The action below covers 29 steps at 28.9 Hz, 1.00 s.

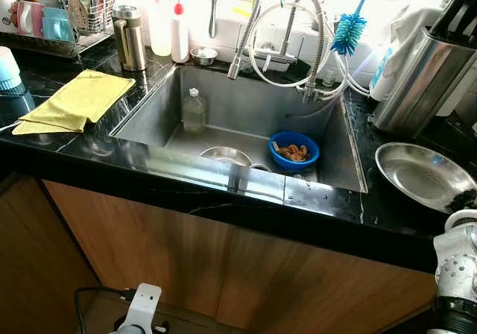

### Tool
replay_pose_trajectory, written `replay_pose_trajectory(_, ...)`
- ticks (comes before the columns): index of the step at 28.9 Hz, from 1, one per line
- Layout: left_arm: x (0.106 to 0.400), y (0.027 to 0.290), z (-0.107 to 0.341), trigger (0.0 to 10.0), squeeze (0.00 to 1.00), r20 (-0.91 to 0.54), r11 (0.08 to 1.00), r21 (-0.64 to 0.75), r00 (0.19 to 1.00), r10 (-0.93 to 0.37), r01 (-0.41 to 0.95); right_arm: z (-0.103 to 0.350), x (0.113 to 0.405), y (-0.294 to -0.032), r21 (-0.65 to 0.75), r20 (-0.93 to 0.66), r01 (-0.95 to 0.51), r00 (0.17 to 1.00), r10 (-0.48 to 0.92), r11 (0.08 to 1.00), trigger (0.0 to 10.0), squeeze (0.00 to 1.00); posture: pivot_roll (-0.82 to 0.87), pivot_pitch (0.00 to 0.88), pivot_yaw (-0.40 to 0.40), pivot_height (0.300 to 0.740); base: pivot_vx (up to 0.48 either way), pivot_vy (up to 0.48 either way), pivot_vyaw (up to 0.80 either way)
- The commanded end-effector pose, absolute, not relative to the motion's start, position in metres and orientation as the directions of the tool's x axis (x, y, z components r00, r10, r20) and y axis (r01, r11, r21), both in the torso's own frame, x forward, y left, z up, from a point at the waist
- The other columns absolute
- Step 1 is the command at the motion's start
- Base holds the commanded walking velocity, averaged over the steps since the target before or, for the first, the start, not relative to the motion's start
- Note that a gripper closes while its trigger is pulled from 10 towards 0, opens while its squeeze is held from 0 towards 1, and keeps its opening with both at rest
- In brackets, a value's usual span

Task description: Kitchen organization

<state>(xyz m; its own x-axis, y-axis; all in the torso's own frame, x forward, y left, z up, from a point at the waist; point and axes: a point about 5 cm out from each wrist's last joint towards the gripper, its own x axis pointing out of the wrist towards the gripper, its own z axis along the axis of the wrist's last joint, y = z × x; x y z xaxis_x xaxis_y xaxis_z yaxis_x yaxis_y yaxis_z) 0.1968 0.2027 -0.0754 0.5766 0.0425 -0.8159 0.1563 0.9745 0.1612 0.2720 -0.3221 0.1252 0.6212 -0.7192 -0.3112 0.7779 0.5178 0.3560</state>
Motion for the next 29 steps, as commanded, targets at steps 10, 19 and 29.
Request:
replay_pose_trajectory(10, 0.1953, 0.2017, -0.0763, 10.0, 0.00, -0.819, 0.972, 0.162, 0.572, 0.037, 0.169, 0.1268, 0.2778, -0.3231, 0.400, -0.333, 0.771, 0.626, -0.705, 0.495, 10.0, 0.00, 0.18, 0.000, -0.156, 0.736, 0.000, 0.000, 0.00)
replay_pose_trajectory(19, 0.1948, 0.2023, -0.0765, 10.0, 0.00, -0.820, 0.971, 0.164, 0.572, 0.036, 0.175, 0.1255, 0.2794, -0.3217, 0.432, -0.350, 0.765, 0.630, -0.694, 0.477, 10.0, 0.00, 0.18, 0.000, -0.153, 0.736, 0.000, 0.000, 0.00)
replay_pose_trajectory(29, 0.1952, 0.2025, -0.0762, 10.0, 0.00, -0.820, 0.970, 0.165, 0.572, 0.036, 0.177, 0.1241, 0.2843, -0.3193, 0.465, -0.375, 0.754, 0.642, -0.669, 0.463, 10.0, 0.00, 0.18, 0.000, -0.154, 0.736, 0.000, 0.000, 0.00)
